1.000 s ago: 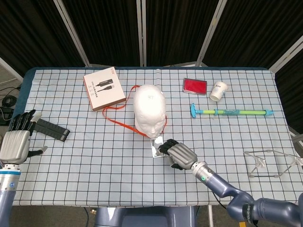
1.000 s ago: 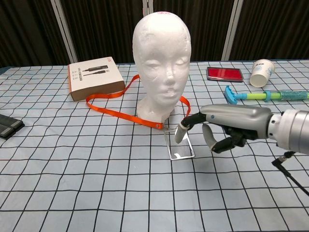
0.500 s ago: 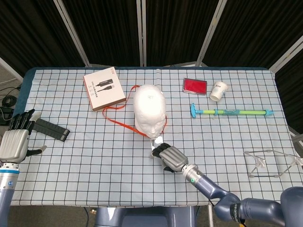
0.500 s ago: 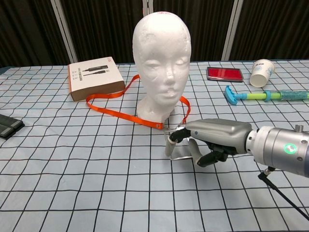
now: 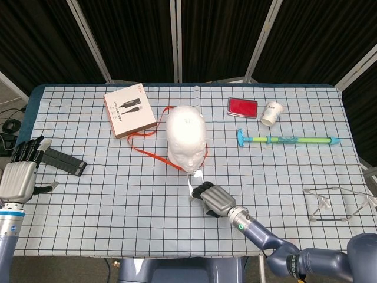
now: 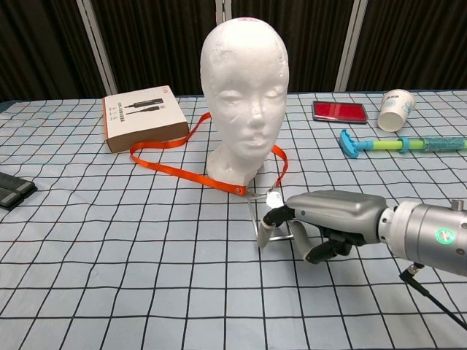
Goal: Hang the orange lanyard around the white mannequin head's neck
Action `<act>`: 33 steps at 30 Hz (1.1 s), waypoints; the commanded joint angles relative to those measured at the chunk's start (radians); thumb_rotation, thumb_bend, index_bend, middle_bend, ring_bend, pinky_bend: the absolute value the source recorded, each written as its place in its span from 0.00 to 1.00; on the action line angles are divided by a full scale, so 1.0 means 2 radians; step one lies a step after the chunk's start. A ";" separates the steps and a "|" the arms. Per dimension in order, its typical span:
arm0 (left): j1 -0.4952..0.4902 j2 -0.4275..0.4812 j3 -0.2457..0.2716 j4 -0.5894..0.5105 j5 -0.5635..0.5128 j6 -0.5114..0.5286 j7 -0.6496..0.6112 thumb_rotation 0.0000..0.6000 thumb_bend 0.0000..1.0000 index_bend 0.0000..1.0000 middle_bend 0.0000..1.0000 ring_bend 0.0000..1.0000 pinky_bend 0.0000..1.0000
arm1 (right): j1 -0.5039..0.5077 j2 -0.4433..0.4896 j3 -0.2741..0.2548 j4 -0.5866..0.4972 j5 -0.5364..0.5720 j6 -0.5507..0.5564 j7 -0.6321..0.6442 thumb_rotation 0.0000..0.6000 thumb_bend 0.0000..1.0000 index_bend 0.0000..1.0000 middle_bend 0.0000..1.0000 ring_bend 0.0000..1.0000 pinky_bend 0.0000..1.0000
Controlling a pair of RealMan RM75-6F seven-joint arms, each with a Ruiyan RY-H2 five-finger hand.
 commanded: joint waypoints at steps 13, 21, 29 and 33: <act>0.003 -0.003 -0.005 0.002 0.001 -0.006 0.005 1.00 0.00 0.00 0.00 0.00 0.00 | 0.003 0.033 -0.009 -0.039 0.020 -0.027 0.003 1.00 1.00 0.33 0.24 0.19 0.17; 0.005 -0.005 -0.007 0.001 0.002 -0.007 0.010 1.00 0.00 0.00 0.00 0.00 0.00 | 0.004 0.069 -0.023 -0.080 0.020 -0.042 0.002 1.00 1.00 0.33 0.24 0.19 0.17; 0.007 -0.007 -0.009 0.000 0.004 -0.009 0.015 1.00 0.00 0.00 0.00 0.00 0.00 | 0.002 0.096 -0.039 -0.110 0.004 -0.046 0.007 1.00 1.00 0.33 0.24 0.19 0.17; 0.008 -0.007 -0.010 0.000 0.004 -0.009 0.016 1.00 0.00 0.00 0.00 0.00 0.00 | 0.000 0.107 -0.048 -0.121 -0.008 -0.047 0.011 1.00 1.00 0.33 0.24 0.19 0.17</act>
